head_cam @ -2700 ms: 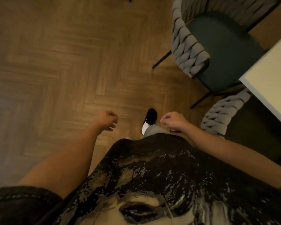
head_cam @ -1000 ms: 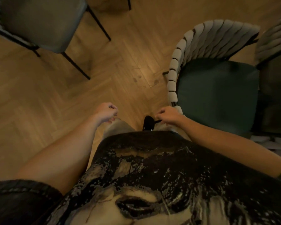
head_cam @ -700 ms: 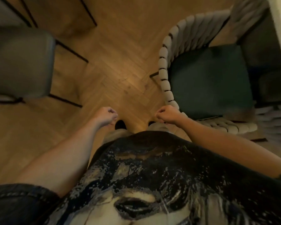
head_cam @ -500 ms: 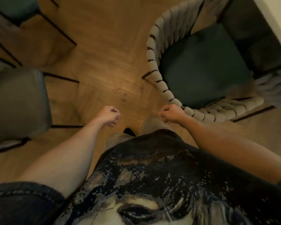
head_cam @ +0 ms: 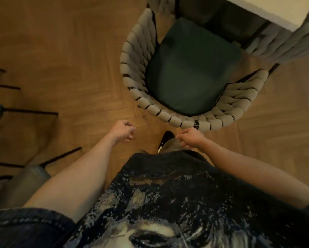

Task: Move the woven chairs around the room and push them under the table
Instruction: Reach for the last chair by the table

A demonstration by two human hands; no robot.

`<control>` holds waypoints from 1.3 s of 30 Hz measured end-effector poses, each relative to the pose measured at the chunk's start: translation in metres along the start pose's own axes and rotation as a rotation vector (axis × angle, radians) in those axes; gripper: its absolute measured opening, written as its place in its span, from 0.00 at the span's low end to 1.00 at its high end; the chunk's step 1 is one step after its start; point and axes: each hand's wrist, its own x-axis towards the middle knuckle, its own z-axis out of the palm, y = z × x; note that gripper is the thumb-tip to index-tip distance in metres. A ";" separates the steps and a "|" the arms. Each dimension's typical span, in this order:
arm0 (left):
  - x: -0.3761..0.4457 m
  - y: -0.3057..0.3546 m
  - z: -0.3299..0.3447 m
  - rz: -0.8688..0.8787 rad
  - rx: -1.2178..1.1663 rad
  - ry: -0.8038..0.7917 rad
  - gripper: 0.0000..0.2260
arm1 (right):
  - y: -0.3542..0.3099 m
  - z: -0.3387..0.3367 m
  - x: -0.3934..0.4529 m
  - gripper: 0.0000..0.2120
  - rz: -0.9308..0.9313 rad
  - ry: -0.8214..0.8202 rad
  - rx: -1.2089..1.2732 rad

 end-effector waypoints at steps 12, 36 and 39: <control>0.049 0.063 -0.035 -0.026 -0.068 -0.080 0.21 | -0.009 0.006 -0.015 0.19 0.339 0.107 0.909; 0.112 0.149 -0.052 -0.108 -0.510 -0.003 0.21 | -0.031 -0.032 0.033 0.14 0.427 0.435 1.530; 0.115 0.158 -0.049 -0.140 -0.495 0.033 0.25 | -0.030 -0.041 0.036 0.14 0.427 0.403 1.523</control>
